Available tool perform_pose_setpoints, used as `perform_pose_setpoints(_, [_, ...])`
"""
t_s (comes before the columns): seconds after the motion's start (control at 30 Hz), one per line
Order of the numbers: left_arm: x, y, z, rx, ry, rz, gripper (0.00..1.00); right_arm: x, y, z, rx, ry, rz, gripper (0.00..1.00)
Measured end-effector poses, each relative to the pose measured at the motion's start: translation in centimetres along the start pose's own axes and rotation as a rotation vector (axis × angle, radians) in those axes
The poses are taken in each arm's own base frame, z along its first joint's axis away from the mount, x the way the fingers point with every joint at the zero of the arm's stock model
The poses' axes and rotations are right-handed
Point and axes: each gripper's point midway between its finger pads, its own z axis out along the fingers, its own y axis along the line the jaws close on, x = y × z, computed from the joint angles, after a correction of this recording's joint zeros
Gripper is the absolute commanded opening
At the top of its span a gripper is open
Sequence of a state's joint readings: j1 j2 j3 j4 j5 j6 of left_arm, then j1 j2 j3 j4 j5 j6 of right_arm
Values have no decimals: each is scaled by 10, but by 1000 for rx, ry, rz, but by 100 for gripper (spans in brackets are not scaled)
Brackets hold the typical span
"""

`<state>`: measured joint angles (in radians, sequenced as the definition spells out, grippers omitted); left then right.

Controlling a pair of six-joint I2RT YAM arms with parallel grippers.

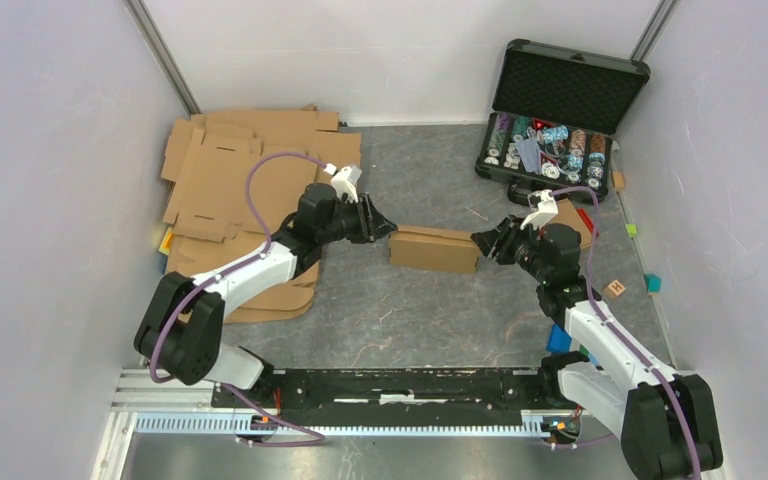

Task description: Fold the paper box

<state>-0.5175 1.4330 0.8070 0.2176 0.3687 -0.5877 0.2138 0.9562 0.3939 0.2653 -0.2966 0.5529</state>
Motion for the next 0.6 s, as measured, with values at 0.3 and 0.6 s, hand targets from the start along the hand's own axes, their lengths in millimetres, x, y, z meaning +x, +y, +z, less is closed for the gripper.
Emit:
perform_pose_setpoints(0.3, [0,-2,2,9,-1,-25,20,1,0,-1,-2,-2,-1,45])
perform_pose_setpoints(0.6, [3,0,2,24,-21,-28,17,3,-1,-1,-5,-4,-2,44])
